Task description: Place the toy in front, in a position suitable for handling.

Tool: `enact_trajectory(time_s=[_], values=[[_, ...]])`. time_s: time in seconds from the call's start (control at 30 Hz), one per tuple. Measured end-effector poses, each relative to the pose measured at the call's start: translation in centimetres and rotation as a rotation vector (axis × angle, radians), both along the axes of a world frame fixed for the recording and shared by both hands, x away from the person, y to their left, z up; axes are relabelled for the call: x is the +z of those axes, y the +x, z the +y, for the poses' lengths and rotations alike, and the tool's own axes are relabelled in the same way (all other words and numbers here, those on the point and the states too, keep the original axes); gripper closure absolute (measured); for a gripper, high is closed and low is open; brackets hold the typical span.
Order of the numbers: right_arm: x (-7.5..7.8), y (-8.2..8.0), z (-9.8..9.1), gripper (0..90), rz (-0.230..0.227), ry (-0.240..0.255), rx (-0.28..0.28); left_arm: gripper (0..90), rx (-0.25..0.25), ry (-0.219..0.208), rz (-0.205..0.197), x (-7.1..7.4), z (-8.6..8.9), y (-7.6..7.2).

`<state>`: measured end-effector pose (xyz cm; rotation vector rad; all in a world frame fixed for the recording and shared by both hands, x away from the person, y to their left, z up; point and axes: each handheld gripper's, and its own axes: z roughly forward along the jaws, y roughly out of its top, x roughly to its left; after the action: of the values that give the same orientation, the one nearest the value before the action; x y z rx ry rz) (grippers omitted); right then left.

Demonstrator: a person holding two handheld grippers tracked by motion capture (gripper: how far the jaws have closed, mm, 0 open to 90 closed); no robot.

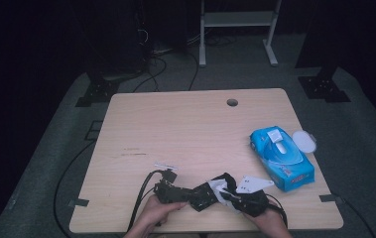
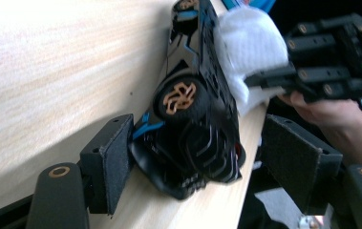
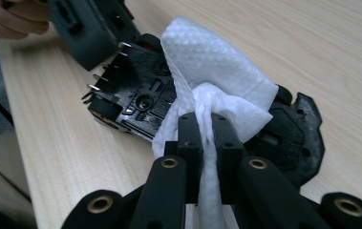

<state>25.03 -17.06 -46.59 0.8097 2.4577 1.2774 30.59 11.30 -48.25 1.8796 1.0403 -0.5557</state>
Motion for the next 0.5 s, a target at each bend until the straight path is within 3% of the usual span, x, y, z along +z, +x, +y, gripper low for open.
enact_trajectory(time_s=[0.17,0.23,0.43,0.5], values=[[-0.03,-0.31,0.42,84.5,0.005,0.007,0.023,35.4,0.037,0.009,-0.022,-0.16,0.04,-0.11],[-0.05,-0.32,0.44,84.6,0.006,0.01,0.023,40.6,0.035,0.02,-0.051,-0.22,0.06,-0.13],[-0.1,-0.25,0.46,84.6,0.005,0.016,0.024,41.7,0.029,0.005,-0.089,-0.22,0.14,0.07],[-0.11,-0.22,0.47,84.7,0.003,0.014,0.024,43.8,0.032,-0.004,-0.121,-0.02,0.18,0.12]])
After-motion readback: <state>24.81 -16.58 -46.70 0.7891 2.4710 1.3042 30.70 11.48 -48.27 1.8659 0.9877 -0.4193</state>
